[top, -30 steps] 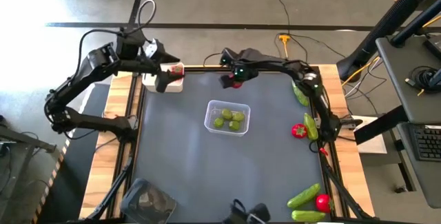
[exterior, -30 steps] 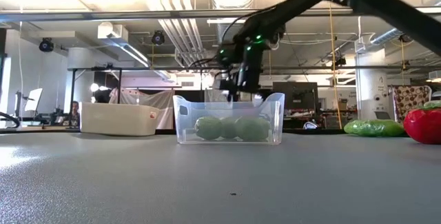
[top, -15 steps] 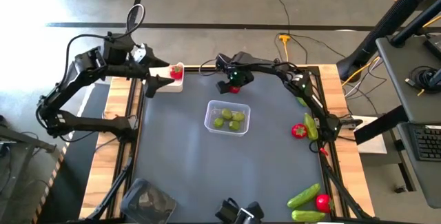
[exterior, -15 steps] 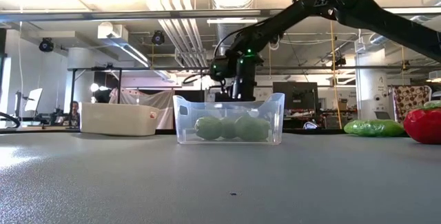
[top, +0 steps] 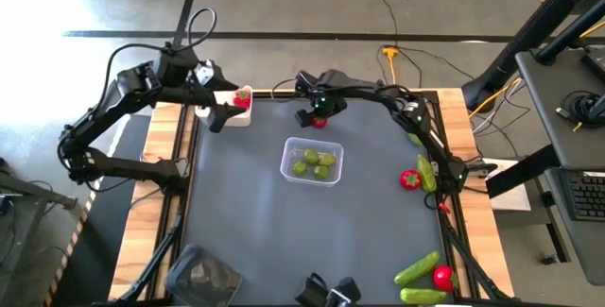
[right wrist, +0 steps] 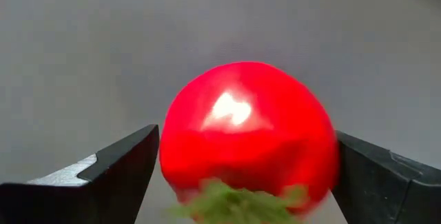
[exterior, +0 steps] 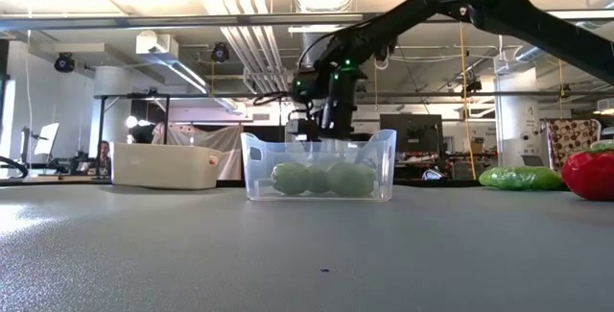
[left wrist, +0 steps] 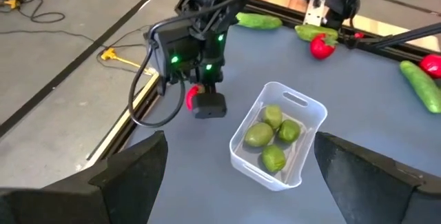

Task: Sort produce into baskets
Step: Put the top right tomato into the white bin

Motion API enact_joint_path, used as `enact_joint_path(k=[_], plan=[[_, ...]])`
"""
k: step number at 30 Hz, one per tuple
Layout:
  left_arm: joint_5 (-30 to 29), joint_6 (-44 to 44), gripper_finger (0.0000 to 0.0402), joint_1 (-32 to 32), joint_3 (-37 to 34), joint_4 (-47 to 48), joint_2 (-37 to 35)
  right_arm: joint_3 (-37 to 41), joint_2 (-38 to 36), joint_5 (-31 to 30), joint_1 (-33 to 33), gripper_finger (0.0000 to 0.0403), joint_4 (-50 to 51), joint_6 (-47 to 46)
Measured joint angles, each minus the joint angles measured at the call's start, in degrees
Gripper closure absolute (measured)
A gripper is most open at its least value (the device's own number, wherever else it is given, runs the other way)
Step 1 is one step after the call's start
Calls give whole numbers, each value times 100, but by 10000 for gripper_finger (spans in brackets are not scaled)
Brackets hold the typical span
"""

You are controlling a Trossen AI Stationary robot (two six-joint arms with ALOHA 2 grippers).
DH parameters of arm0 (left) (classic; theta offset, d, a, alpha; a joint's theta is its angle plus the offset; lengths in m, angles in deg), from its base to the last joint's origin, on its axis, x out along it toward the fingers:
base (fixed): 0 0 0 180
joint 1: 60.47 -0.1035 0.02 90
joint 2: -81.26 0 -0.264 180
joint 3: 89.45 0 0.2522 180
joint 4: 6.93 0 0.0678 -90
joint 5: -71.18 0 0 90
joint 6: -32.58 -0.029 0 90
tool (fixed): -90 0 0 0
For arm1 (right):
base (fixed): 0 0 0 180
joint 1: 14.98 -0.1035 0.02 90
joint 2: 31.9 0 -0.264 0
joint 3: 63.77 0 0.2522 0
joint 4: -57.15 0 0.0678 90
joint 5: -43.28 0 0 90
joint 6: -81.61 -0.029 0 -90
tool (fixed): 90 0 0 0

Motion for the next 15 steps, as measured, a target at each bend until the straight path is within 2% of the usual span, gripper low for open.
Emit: enact_joint_path(k=[15], plan=[[-42, -29, 54, 0, -13, -21, 135, -538, -236, -292, -21, 33, 120, 181]])
